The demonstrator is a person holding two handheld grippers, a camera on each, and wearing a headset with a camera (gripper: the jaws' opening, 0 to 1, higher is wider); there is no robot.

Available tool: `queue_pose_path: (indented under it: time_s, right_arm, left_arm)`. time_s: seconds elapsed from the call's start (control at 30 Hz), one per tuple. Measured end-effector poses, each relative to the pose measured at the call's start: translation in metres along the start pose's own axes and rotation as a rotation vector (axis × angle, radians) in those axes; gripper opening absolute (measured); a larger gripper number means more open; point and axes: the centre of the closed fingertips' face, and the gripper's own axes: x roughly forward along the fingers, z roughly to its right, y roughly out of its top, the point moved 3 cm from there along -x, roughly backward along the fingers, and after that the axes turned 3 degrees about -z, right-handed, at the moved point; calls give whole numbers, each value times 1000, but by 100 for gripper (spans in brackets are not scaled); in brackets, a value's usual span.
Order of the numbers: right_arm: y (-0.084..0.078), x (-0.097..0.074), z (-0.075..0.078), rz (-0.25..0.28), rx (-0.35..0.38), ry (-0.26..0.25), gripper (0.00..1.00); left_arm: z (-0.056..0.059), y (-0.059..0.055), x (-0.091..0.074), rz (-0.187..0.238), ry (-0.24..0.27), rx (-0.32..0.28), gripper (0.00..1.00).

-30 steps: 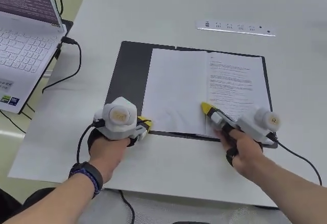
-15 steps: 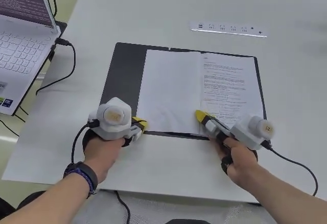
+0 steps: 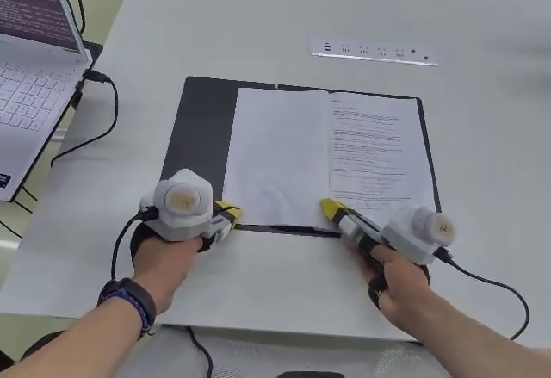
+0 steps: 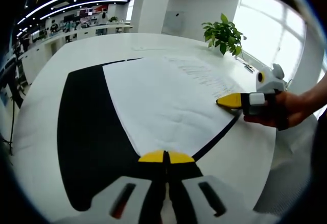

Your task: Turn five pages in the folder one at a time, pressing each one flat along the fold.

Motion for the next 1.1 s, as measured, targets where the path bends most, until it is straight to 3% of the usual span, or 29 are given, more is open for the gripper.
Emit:
queue_pose_path:
  time_s: [0.5,1.1]
  right_arm:
    - [-14,-15,-2,-24,10,5,0]
    - [-19,-20,-3,-44,47,2,0]
  left_arm:
    - [-1,0,1,0,-4,3,0]
    - [-1,1,1,-5,-1,-9,0]
